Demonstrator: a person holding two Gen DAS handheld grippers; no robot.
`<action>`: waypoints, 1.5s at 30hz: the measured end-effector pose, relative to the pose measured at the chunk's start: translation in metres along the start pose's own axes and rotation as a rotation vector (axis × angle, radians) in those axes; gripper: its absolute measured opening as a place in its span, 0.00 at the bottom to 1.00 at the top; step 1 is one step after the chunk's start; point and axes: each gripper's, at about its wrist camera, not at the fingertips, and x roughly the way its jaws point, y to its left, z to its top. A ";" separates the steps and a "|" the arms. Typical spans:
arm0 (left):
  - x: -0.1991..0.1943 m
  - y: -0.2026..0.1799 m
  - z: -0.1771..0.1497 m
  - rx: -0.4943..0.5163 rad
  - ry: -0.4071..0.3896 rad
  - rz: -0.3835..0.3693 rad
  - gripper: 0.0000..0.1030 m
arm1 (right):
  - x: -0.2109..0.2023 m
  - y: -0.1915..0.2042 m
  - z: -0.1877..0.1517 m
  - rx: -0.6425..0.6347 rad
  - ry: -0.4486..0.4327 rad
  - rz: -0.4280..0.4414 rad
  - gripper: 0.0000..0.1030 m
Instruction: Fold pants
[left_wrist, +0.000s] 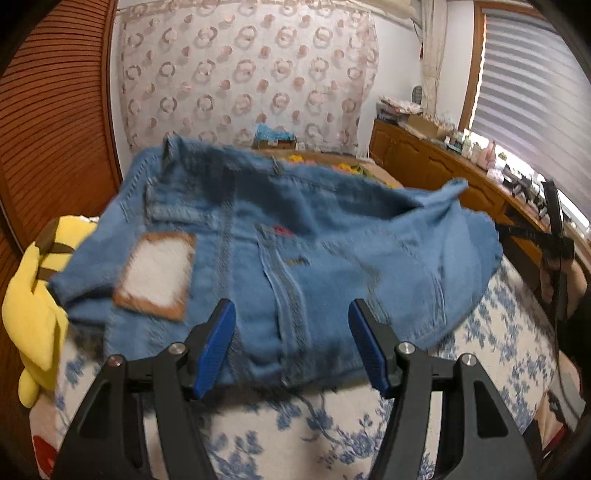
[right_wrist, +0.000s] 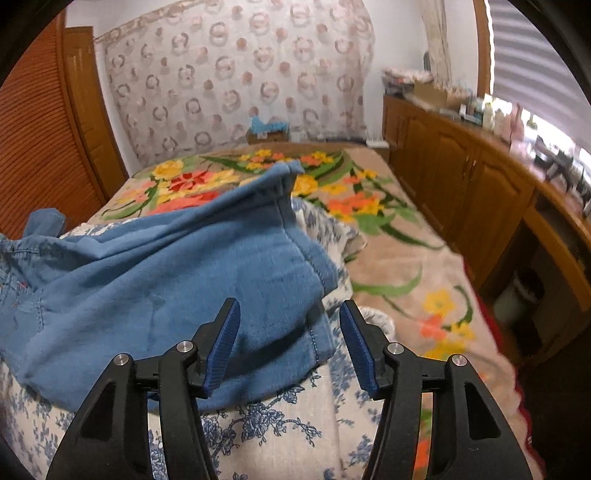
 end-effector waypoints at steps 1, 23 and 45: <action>0.002 -0.003 -0.003 0.003 0.005 -0.001 0.61 | 0.003 0.000 0.000 0.011 0.007 0.003 0.54; 0.026 -0.016 -0.021 0.018 0.096 -0.018 0.62 | -0.040 0.012 0.002 -0.006 -0.046 0.096 0.01; 0.036 -0.035 -0.026 0.106 0.150 0.057 0.69 | 0.003 -0.022 -0.018 0.189 0.080 0.113 0.52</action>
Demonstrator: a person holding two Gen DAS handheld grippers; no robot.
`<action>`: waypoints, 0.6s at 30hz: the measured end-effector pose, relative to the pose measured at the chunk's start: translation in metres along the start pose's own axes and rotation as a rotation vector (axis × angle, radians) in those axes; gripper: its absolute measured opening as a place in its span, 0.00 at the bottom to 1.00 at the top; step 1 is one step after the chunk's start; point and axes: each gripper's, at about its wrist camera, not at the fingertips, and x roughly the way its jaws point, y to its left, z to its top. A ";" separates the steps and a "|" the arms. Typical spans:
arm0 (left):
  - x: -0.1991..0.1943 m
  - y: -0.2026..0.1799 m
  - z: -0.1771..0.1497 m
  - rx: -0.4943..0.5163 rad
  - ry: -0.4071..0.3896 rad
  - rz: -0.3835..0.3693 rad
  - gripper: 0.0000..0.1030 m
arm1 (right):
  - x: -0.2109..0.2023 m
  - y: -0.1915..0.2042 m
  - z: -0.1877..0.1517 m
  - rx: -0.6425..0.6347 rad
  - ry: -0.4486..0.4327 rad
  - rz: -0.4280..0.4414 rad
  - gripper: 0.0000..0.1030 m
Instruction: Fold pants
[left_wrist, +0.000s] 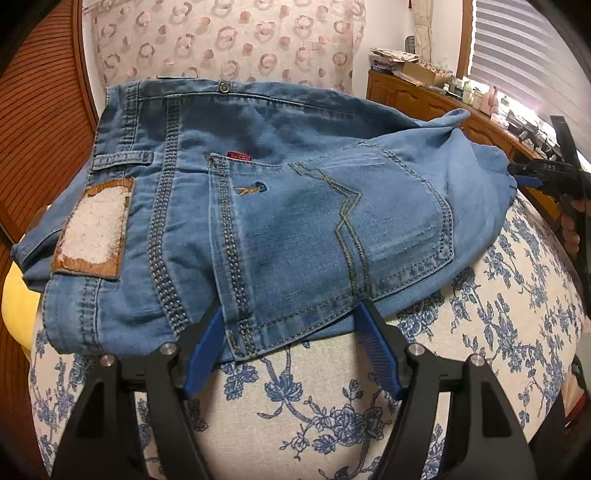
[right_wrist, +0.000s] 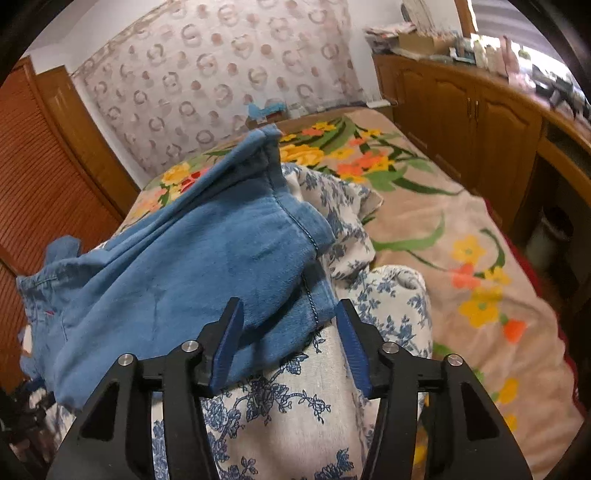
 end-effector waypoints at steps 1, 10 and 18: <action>0.000 0.001 -0.001 0.005 0.000 0.002 0.69 | 0.003 -0.001 0.000 0.011 0.011 0.002 0.52; -0.013 0.010 -0.001 -0.042 -0.038 -0.053 0.69 | 0.003 0.004 0.003 0.083 -0.010 0.022 0.54; -0.042 0.025 0.004 -0.088 -0.123 -0.082 0.69 | 0.009 0.027 0.008 0.045 -0.004 0.006 0.53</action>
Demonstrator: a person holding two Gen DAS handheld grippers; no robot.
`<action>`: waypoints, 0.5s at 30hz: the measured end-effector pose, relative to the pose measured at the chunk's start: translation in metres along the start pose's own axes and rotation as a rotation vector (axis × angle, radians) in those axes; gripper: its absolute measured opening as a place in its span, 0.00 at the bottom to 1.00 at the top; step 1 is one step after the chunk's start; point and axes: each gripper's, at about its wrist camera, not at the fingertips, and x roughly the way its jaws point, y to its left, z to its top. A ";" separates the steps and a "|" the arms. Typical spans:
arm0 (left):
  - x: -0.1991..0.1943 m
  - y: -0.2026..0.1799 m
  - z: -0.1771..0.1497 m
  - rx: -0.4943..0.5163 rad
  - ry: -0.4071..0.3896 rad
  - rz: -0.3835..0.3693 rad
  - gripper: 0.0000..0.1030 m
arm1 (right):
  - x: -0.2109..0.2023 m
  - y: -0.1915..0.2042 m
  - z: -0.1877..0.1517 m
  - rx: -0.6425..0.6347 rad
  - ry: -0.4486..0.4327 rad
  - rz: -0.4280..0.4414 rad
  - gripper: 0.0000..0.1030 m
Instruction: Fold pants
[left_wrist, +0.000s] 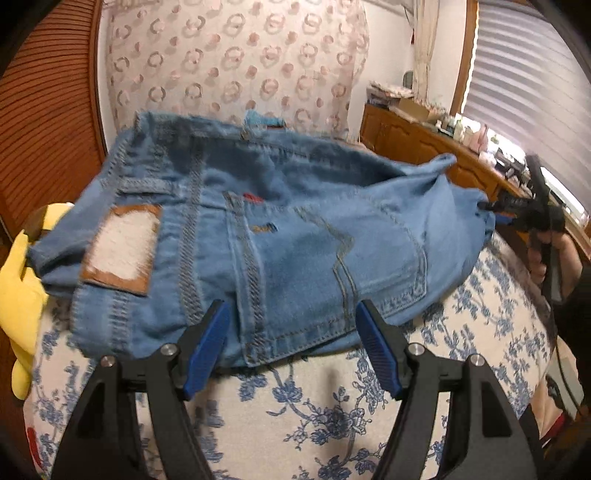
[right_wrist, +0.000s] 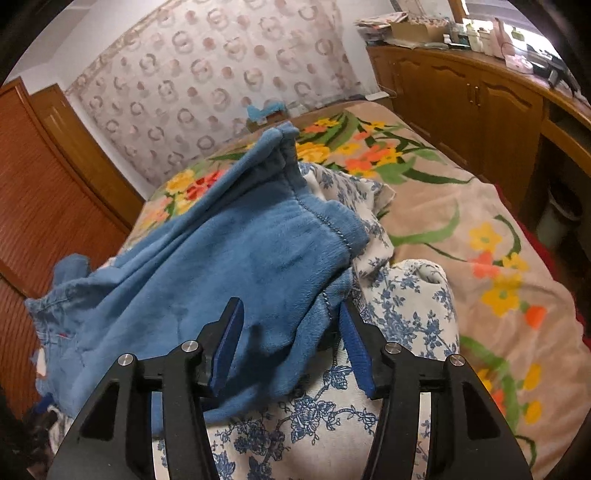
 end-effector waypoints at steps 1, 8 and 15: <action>-0.005 0.003 0.001 -0.006 -0.012 0.001 0.69 | 0.003 0.001 0.000 0.000 0.007 -0.015 0.52; -0.022 0.035 0.004 -0.042 -0.041 0.060 0.69 | 0.011 0.005 0.003 -0.040 0.007 -0.086 0.31; -0.032 0.078 -0.011 -0.122 -0.044 0.128 0.68 | 0.012 0.006 -0.002 -0.109 -0.003 -0.129 0.19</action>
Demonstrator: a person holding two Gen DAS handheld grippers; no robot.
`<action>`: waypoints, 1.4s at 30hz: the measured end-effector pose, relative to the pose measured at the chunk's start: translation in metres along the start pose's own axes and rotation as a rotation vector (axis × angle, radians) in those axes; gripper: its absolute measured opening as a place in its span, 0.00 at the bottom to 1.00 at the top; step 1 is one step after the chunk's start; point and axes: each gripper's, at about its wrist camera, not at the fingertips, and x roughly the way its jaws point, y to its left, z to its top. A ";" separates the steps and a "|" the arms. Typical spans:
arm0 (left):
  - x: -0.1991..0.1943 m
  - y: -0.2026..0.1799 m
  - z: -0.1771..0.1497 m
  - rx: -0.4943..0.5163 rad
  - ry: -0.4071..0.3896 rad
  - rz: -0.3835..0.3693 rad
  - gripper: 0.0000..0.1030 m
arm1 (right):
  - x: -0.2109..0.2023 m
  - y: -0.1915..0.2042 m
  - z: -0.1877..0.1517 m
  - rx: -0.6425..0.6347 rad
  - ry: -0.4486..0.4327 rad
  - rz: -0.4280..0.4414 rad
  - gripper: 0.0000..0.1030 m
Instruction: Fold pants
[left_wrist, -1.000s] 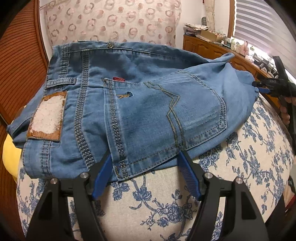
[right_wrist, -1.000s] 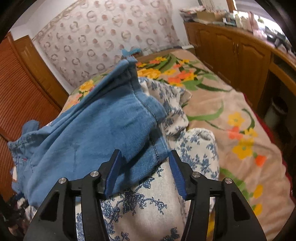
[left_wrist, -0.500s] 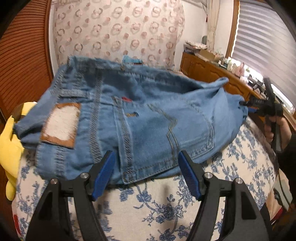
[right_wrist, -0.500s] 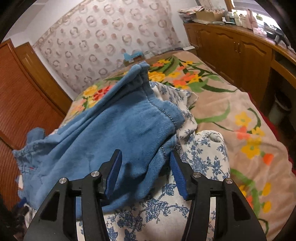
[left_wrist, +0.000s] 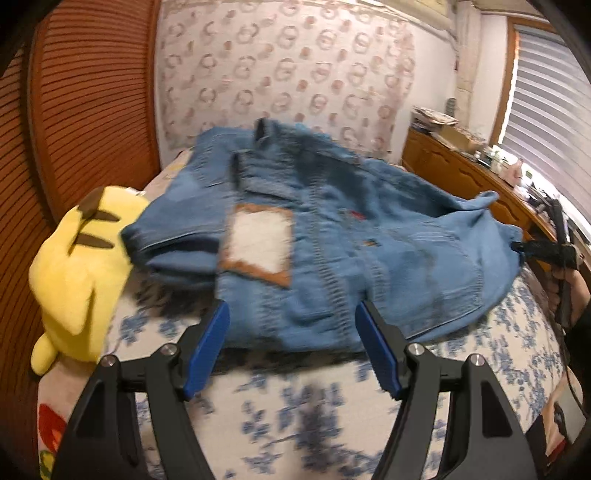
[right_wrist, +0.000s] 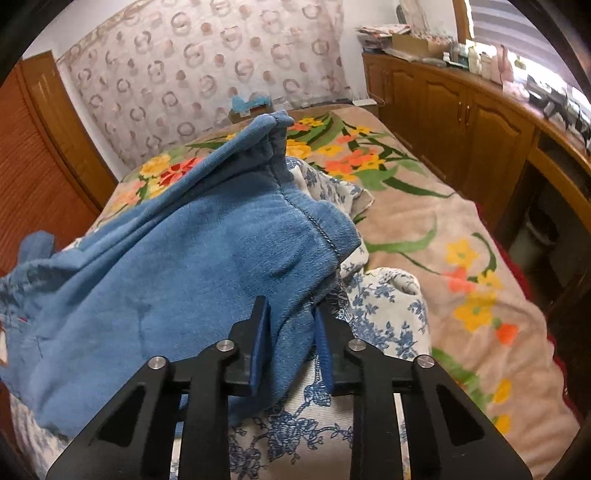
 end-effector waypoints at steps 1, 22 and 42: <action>0.001 0.003 -0.002 -0.004 0.004 0.009 0.68 | 0.000 0.000 0.000 -0.007 0.001 -0.002 0.17; -0.015 0.006 0.008 0.005 -0.086 0.020 0.18 | -0.050 0.018 0.012 -0.111 -0.157 0.011 0.08; -0.122 0.022 -0.012 -0.027 -0.193 -0.047 0.07 | -0.191 0.004 -0.066 -0.165 -0.246 0.157 0.08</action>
